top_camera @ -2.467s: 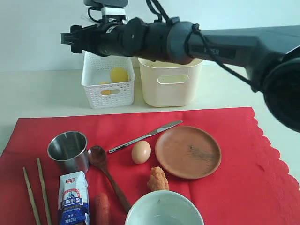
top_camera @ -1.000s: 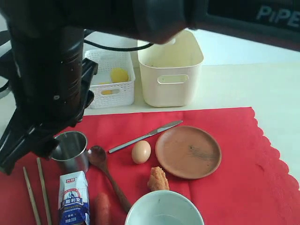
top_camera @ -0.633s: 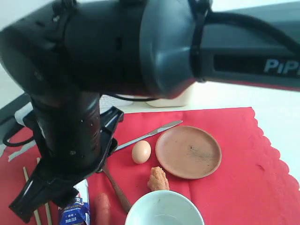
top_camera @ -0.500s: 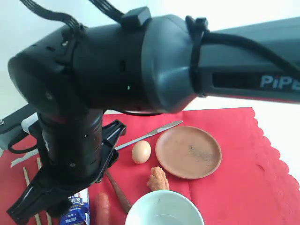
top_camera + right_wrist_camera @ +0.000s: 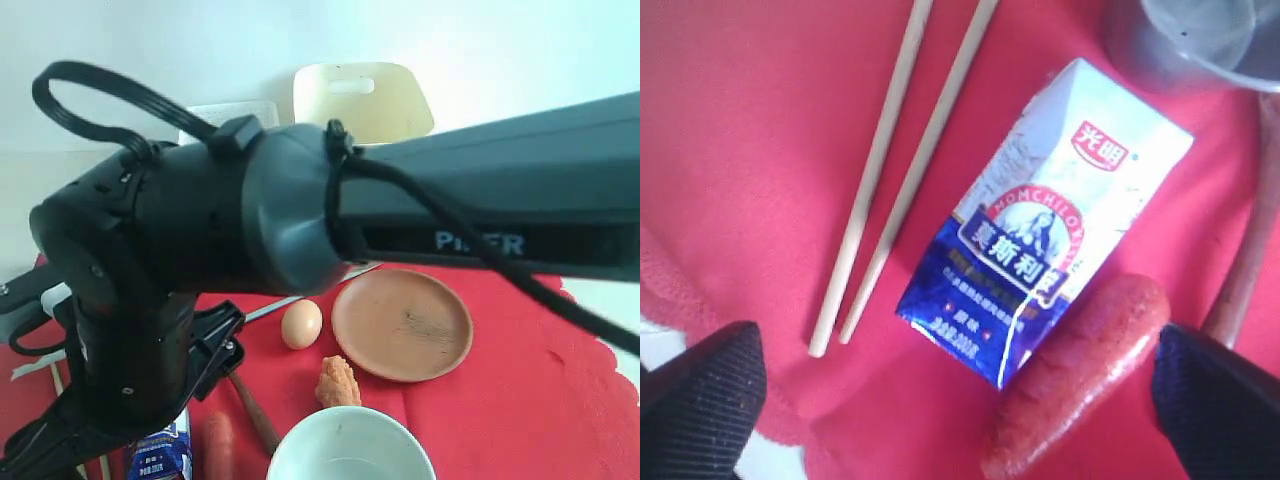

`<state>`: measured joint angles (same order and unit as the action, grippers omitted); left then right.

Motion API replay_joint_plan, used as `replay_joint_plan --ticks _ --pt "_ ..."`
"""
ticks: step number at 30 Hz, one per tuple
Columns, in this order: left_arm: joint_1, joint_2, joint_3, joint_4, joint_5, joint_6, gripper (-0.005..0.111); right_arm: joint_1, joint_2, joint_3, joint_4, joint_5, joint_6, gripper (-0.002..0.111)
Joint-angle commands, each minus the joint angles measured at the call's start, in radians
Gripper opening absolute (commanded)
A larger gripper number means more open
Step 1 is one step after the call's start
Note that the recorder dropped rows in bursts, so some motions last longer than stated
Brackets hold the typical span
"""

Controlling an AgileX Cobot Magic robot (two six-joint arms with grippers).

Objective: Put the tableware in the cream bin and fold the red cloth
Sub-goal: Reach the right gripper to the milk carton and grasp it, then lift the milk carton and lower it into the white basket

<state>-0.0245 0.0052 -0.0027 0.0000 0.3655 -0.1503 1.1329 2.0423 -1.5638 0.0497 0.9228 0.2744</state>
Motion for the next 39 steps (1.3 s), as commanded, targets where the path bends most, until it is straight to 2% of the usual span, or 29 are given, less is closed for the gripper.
replay_joint_plan --ticks 1,9,13,17,20,21,28,39 --pt "0.0 -0.005 0.003 -0.009 -0.006 -0.002 0.0 0.0 0.054 -0.025 -0.05 -0.021 0.033 0.105" --pt "0.0 -0.005 0.003 -0.009 -0.006 -0.002 0.0 0.0 0.142 -0.065 -0.08 -0.04 0.052 0.105" --pt "0.0 -0.005 0.003 -0.009 -0.006 -0.002 0.0 0.0 0.175 -0.08 -0.08 -0.04 0.043 0.099" --pt "0.0 -0.005 0.003 -0.009 -0.006 -0.002 0.0 0.0 0.186 -0.08 -0.087 -0.039 0.043 0.075" --pt "0.0 -0.005 0.003 -0.009 -0.006 -0.002 0.0 0.0 0.191 -0.08 -0.096 -0.037 0.043 0.049" --pt "0.0 -0.005 0.003 -0.009 -0.006 -0.002 0.0 0.0 0.193 -0.08 -0.096 -0.037 0.043 0.034" --pt "0.0 -0.005 0.003 -0.009 -0.006 -0.002 0.0 0.0 0.198 -0.08 -0.11 -0.027 0.033 0.0" --pt "0.0 -0.005 0.003 -0.009 -0.006 -0.002 0.0 -0.001 -0.179 -0.08 -0.141 -0.046 -0.116 0.0"
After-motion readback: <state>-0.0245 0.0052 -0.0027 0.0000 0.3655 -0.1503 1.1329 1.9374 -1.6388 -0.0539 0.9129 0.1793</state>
